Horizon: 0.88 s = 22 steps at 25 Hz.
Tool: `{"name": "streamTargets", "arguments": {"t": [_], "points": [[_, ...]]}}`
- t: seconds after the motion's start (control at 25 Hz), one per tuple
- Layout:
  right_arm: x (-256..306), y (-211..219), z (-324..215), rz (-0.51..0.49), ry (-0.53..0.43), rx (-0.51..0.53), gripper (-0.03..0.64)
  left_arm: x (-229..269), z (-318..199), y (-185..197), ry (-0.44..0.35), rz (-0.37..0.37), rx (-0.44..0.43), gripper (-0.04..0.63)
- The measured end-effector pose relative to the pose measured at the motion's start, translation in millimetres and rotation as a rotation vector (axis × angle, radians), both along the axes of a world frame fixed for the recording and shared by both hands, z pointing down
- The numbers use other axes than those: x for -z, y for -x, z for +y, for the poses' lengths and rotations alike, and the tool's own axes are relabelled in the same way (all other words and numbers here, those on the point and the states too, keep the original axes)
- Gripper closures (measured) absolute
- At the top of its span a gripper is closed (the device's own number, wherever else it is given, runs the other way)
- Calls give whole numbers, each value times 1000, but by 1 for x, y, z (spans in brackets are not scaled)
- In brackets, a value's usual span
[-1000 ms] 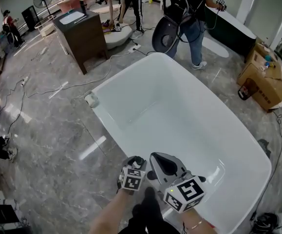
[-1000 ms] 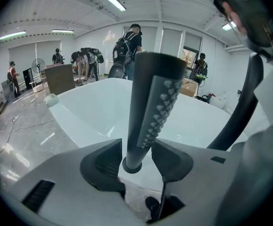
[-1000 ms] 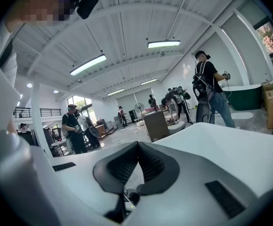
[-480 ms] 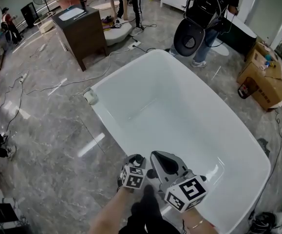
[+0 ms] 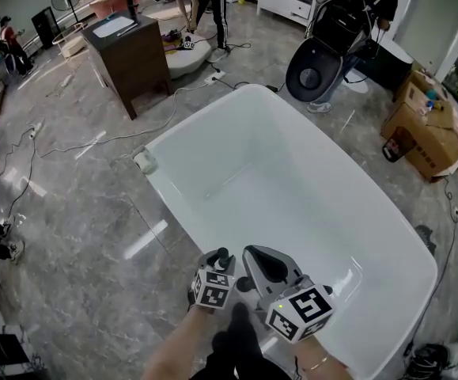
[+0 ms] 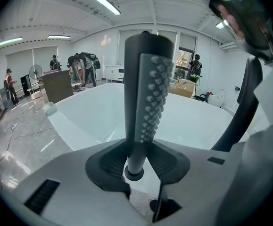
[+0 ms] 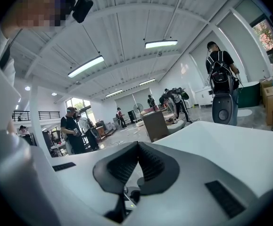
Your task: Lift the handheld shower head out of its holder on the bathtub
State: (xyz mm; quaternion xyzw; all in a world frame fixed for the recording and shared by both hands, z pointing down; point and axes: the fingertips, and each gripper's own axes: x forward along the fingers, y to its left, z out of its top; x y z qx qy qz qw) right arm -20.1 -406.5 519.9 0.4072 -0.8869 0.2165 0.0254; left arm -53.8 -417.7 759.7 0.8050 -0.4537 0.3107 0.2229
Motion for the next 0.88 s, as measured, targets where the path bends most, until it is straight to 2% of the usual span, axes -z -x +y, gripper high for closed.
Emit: {"name": "streamTargets", "arguments": {"t": [0.28, 0.56, 0.88], "points": [[19, -4, 1, -7, 0, -27, 612, 42, -2, 1, -48, 15, -15, 445], [20, -6, 18, -16, -18, -38, 612, 58, 14, 3, -88, 17, -11, 445], [43, 0, 38, -31, -43, -48, 612, 112, 30, 9, -151, 38, -32, 445]]}}
